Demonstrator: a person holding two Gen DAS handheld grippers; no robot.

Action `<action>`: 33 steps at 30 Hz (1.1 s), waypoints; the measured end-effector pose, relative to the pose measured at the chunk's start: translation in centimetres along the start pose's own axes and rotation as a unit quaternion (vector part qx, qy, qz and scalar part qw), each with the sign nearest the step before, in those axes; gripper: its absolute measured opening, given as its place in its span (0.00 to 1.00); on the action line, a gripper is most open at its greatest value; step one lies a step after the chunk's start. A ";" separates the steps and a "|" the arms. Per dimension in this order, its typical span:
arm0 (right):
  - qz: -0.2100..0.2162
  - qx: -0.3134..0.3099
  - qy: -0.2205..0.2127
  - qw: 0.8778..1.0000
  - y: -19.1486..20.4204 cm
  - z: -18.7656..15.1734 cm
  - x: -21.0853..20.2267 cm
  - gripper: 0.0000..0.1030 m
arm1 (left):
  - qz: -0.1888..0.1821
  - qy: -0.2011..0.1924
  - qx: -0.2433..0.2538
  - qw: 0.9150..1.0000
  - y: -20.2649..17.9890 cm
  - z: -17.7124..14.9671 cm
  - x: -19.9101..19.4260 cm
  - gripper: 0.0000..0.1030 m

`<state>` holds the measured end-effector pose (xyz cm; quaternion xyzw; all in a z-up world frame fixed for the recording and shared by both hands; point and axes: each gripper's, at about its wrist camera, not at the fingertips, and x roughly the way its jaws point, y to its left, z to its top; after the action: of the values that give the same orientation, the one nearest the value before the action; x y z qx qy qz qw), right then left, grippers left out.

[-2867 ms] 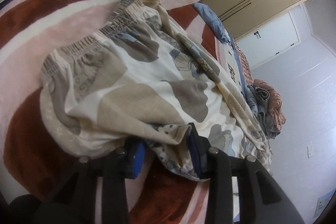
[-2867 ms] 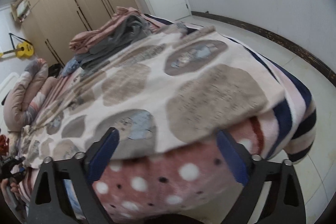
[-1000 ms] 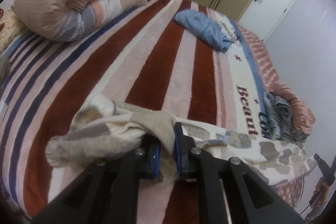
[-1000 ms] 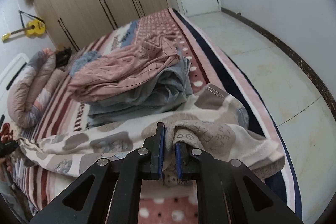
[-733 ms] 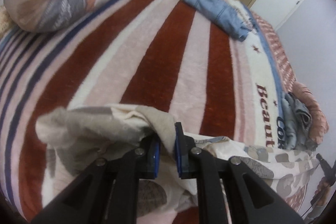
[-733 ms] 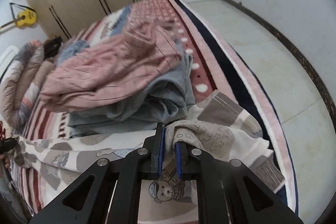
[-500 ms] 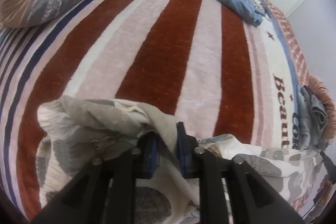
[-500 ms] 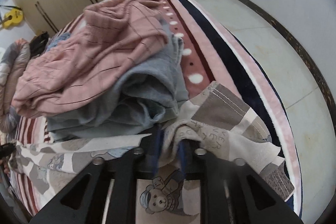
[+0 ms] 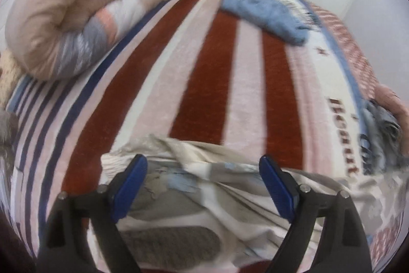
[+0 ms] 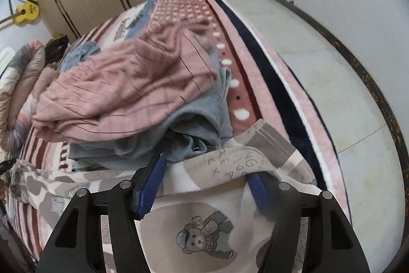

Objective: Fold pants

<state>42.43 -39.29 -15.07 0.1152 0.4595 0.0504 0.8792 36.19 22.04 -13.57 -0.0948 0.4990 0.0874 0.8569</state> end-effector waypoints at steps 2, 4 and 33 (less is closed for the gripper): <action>-0.001 -0.013 -0.009 1.000 1.0 -0.4 -1.6 0.60 | -0.022 -0.019 0.029 0.999 -1.6 -0.4 -1.9 0.84; 0.004 -0.038 -0.024 0.999 2.3 -0.9 -3.7 0.69 | -0.046 -0.038 0.054 0.997 -3.7 -1.0 -3.9 0.84; 0.128 -0.217 0.039 0.967 20.9 -8.0 7.0 0.22 | -0.173 0.048 0.202 0.963 -20.5 -6.3 5.5 0.83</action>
<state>40.23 -16.38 -19.89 -0.0228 0.4524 0.2655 0.8511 38.63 0.98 -19.88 -0.0089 0.5226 -0.1693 0.8355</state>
